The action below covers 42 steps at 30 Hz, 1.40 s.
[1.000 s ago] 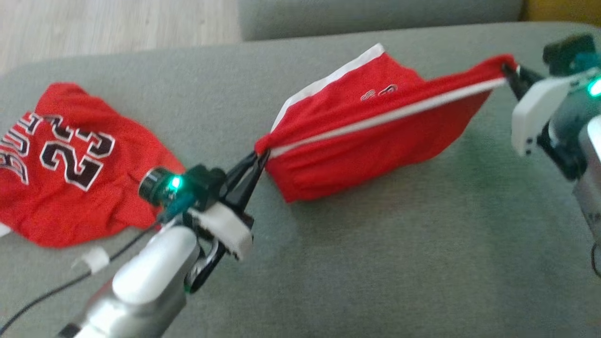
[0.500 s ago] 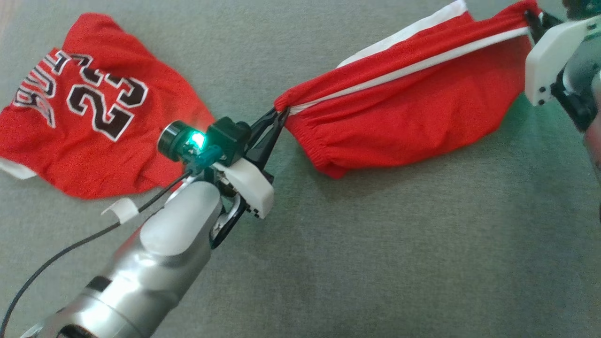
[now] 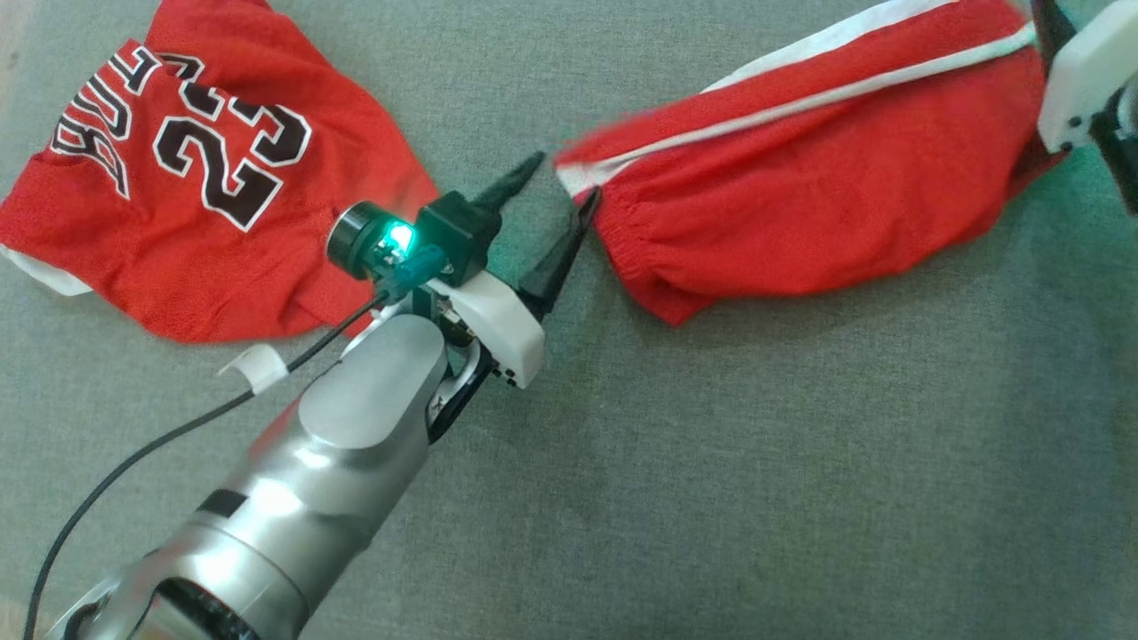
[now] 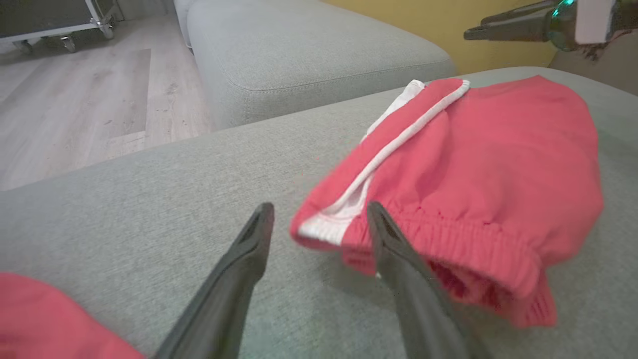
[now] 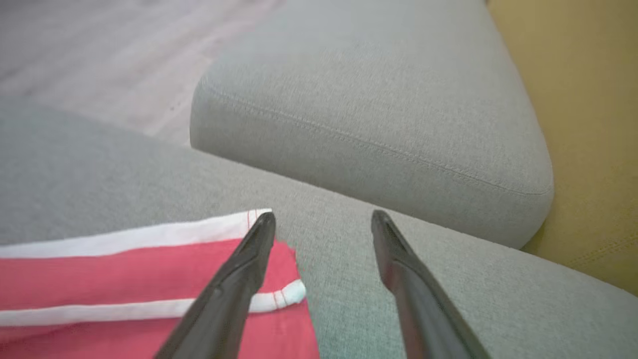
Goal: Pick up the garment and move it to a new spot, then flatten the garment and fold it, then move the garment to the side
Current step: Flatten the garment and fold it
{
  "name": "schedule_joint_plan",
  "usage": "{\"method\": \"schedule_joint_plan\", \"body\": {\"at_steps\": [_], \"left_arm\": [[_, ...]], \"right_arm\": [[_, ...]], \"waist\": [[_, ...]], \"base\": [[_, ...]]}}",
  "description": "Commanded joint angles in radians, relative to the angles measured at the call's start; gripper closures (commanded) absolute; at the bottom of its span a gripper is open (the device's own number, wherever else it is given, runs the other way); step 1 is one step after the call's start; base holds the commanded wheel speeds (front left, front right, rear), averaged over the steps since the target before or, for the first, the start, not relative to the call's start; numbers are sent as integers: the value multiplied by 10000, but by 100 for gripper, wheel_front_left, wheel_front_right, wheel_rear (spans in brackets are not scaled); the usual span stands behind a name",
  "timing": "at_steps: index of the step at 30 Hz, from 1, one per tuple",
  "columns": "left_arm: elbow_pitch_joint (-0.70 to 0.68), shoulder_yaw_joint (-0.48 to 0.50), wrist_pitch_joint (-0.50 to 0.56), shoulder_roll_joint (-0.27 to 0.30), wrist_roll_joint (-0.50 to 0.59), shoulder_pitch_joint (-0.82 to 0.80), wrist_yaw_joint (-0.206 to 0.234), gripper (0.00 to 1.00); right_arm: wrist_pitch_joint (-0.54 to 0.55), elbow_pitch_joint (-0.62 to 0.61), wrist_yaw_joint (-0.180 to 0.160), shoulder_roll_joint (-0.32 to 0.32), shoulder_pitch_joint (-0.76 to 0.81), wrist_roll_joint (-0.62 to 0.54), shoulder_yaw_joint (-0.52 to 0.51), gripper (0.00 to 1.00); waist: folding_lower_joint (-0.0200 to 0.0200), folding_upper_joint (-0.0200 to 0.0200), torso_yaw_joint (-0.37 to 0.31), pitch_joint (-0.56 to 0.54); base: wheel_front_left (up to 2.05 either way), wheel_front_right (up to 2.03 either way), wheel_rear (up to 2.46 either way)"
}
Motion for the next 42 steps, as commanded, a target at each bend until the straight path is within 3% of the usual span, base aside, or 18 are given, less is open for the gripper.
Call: {"method": "schedule_joint_plan", "body": {"at_steps": [1,12,20,24,29,36,42], "left_arm": [[-80,281,-166,169,-58,-440,-18,0],[-186,1340,-666,519,-438,-13,530,0],[-2305,3301,-692,1158,-335,1626,1230,0],[-3284,4229,-693,1214,-206,2801,1496,0],[-4157,4912,-694,1178,141,4190,1582,0],[-4610,5351,-694,755,890,5721,1494,0],[-4696,5835,-695,237,1515,6768,1280,0]], "right_arm": [[-440,-99,31,204,-146,221,-146,0],[-2451,10,31,620,661,1145,-349,0],[-2917,-1099,31,823,1987,2225,-1491,0],[-2923,-3079,31,901,3248,1580,-2295,0],[-2925,-5279,31,1682,5350,441,-3316,0],[-2926,-6888,31,2951,7933,-700,-4495,0],[-2926,-7588,31,3435,9442,-1111,-4910,0]], "waist": [[-2,0,-41,-100],[-2,0,-696,-1453],[-2,0,-1404,-2802],[-2,0,-1703,-3372],[-2,0,-2025,-3900],[-2,0,-2215,-4197],[-2,0,-2338,-4212]], "base": [[0,0,0],[0,0,0],[0,0,0],[0,0,0],[0,0,0],[0,0,0],[0,0,0]]}}
